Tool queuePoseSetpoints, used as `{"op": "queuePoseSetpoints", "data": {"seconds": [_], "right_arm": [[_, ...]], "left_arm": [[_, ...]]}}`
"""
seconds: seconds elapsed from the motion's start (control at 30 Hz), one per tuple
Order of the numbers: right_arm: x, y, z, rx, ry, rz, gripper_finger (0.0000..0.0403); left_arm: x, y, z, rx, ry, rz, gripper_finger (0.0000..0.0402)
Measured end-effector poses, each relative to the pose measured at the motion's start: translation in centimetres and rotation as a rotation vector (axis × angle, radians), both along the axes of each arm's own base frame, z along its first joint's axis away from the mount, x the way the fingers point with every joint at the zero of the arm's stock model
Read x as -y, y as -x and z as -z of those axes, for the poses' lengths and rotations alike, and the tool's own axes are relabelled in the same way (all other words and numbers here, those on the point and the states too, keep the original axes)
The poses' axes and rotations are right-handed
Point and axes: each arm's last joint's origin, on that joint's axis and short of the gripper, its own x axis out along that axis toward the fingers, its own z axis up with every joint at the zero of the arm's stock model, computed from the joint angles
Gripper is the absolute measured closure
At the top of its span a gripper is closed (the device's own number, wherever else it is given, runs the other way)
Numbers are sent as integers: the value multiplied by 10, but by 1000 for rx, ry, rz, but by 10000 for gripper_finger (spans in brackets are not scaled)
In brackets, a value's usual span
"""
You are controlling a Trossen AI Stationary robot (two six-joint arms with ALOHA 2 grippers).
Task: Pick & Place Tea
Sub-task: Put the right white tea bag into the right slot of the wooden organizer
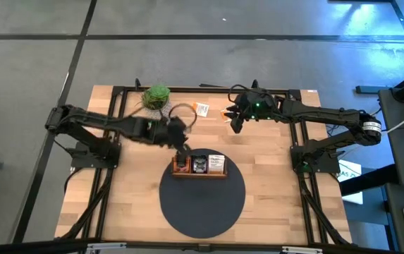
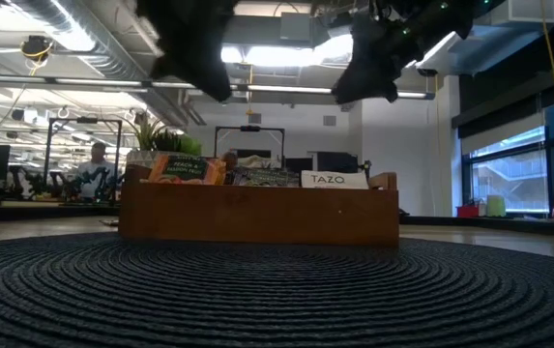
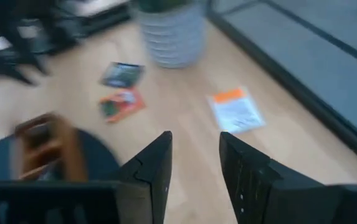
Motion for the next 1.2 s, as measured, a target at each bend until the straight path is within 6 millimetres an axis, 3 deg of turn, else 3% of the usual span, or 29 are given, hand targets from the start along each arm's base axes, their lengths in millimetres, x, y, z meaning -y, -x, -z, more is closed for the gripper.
{"op": "queuePoseSetpoints", "data": {"seconds": [0.13, 0.23, 0.33, 0.53, 0.73, 0.93, 1.2], "right_arm": [[2, 5, 5, -84, 42, 84, 267], [10, 9, 11, -106, -58, 185, 267], [26, 16, 21, -140, -160, 323, 267], [65, 17, 56, -256, -253, 416, 267], [91, 13, 103, -374, -372, 477, 267], [101, 2, 138, -401, -453, 443, 267], [103, 2, 152, -460, -404, 496, 267]], "left_arm": [[-31, -6, -1, 21, 19, 43, 335], [-55, -8, -5, 63, -8, 22, 338], [-75, -9, -9, 118, -14, 5, 338], [-98, -9, -16, 198, -34, 41, 334], [-106, -7, -17, 203, -55, 61, 336], [-106, -7, -17, 188, -80, 88, 338], [-106, -7, -16, 176, -93, 102, 335]]}}
